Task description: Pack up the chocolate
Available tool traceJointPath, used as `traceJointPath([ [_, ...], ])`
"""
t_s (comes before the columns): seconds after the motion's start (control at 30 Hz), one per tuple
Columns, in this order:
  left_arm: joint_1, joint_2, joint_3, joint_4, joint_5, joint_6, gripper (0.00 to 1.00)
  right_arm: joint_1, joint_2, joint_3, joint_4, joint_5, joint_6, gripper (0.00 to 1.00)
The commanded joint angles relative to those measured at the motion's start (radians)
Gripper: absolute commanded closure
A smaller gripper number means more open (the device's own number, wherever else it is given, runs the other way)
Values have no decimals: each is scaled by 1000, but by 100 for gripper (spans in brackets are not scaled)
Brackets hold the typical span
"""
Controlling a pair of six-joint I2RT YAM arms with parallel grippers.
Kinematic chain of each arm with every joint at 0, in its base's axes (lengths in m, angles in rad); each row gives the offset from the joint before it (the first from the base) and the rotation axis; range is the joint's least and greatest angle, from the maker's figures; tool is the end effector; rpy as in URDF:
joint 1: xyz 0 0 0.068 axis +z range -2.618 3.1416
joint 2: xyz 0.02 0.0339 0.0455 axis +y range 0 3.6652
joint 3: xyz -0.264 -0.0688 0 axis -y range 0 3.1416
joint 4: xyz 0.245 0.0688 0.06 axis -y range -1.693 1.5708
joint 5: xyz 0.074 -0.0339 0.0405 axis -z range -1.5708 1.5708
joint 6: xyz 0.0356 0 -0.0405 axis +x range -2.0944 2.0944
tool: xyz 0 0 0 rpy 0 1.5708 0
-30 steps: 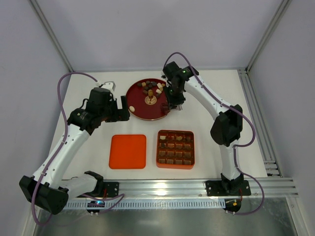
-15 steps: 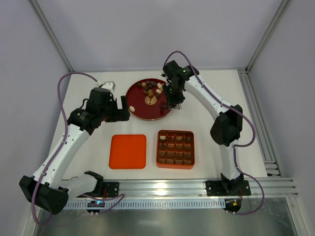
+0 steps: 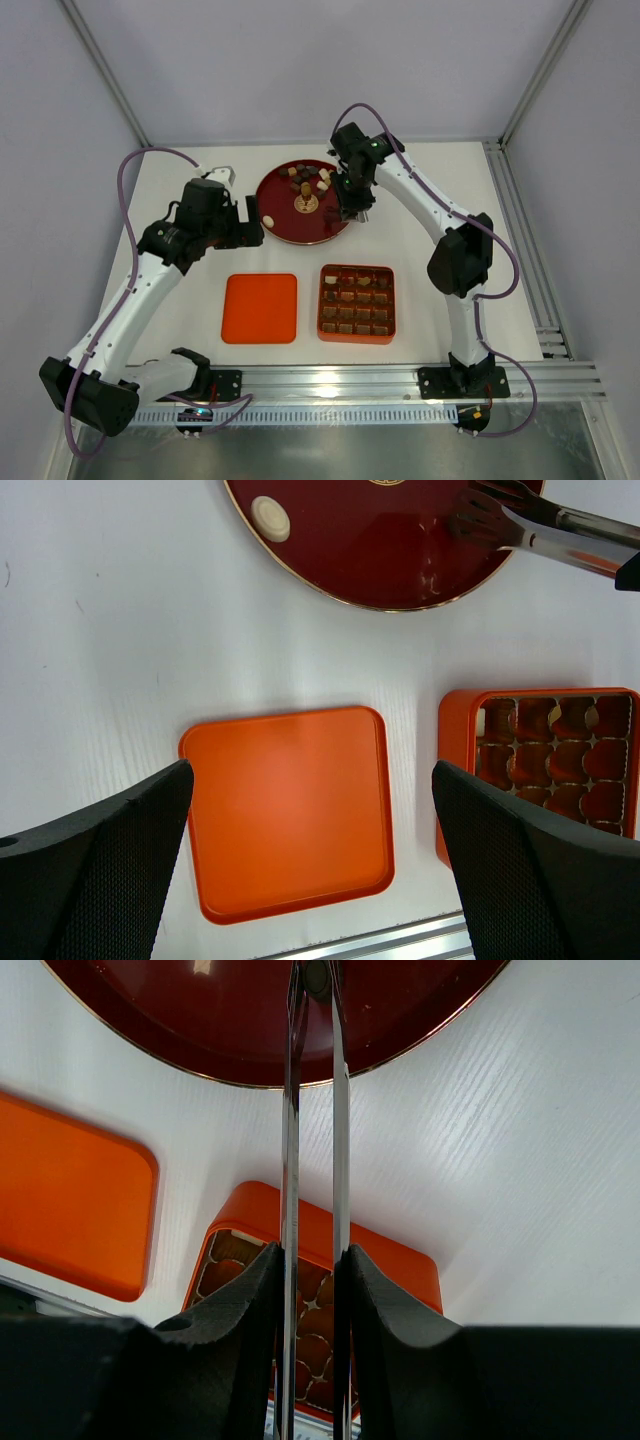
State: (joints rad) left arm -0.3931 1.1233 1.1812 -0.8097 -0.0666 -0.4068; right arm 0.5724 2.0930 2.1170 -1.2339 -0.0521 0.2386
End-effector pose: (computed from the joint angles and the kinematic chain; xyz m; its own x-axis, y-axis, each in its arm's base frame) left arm 0.2105 -0.0847 0.3508 -0.7128 -0.1318 -0.6888 0.0602 0.9671 -0.2473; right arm 0.3637 0.2366 0.3057 -0.8957 -0.2964 -0.3316 -0.3547 0.9258 0.1308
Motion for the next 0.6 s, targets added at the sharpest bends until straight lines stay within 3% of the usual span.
traceJointPath([
  [0.0,0,-20,-2,30,10,13,0,4,-76,-2,33,-5,10,67],
  [0.57,0,-31,-12,29,14,3,0,12,-194,-97,50,11,24,68],
])
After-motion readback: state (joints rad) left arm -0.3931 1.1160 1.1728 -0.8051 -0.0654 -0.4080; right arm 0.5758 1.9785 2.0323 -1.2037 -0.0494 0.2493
